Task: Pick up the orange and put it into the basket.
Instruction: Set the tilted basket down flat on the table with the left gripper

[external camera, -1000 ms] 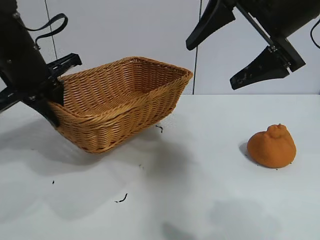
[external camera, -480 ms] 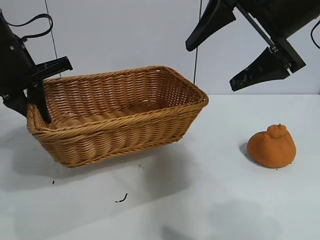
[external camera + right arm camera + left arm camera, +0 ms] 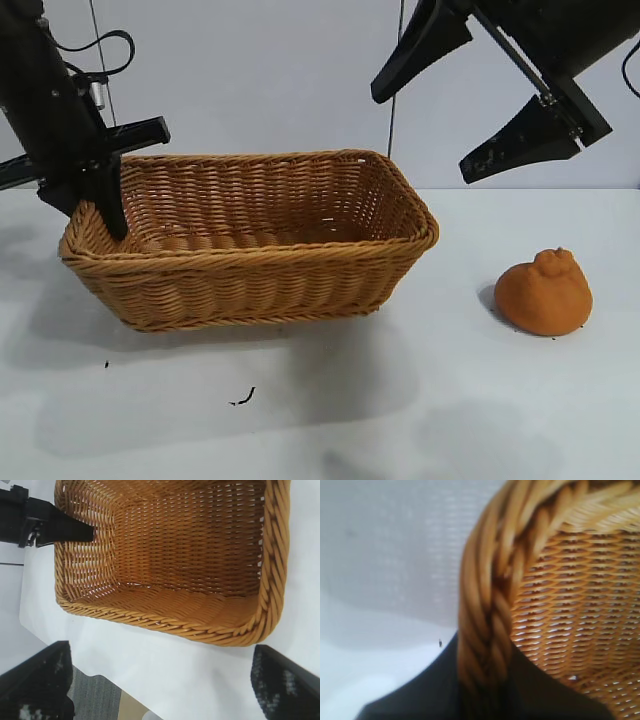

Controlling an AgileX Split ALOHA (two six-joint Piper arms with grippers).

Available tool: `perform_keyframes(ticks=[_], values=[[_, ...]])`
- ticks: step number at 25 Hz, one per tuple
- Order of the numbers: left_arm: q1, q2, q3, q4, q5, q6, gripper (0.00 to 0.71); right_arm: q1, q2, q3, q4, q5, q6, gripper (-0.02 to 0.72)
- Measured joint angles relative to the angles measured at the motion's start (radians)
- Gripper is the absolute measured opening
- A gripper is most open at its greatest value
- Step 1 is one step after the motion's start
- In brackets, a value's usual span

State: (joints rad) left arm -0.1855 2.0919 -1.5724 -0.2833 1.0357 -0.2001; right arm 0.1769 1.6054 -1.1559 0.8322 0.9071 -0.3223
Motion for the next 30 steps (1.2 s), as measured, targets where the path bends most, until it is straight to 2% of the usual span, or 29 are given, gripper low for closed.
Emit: perform_keyframes(ticks=[4, 18, 19, 21, 24, 27, 30], values=[[-0.001, 0.036, 0.000, 0.000, -0.013, 0.049, 0.092, 0.000, 0.000, 0.000, 0.000, 0.000, 0.000, 0.696], [-0.001, 0.097, 0.000, -0.007, -0.041, 0.057, 0.101, 0.000, 0.000, 0.000, 0.000, 0.000, 0.000, 0.696], [-0.001, 0.097, 0.000, -0.008, -0.041, 0.058, 0.134, 0.000, 0.000, 0.000, 0.000, 0.000, 0.000, 0.696], [-0.001, 0.098, 0.000, -0.017, -0.041, 0.058, 0.267, 0.000, 0.000, 0.000, 0.000, -0.001, 0.000, 0.696], [-0.001, 0.098, 0.000, -0.019, -0.033, 0.058, 0.541, 0.000, 0.000, 0.000, 0.000, -0.001, 0.000, 0.696], [-0.001, 0.098, -0.021, -0.019, 0.002, 0.058, 0.648, 0.000, 0.000, 0.000, 0.000, -0.001, 0.000, 0.696], [-0.001, 0.088, -0.081, -0.019, 0.054, 0.061, 0.675, 0.000, 0.000, 0.000, 0.000, -0.001, 0.000, 0.696]])
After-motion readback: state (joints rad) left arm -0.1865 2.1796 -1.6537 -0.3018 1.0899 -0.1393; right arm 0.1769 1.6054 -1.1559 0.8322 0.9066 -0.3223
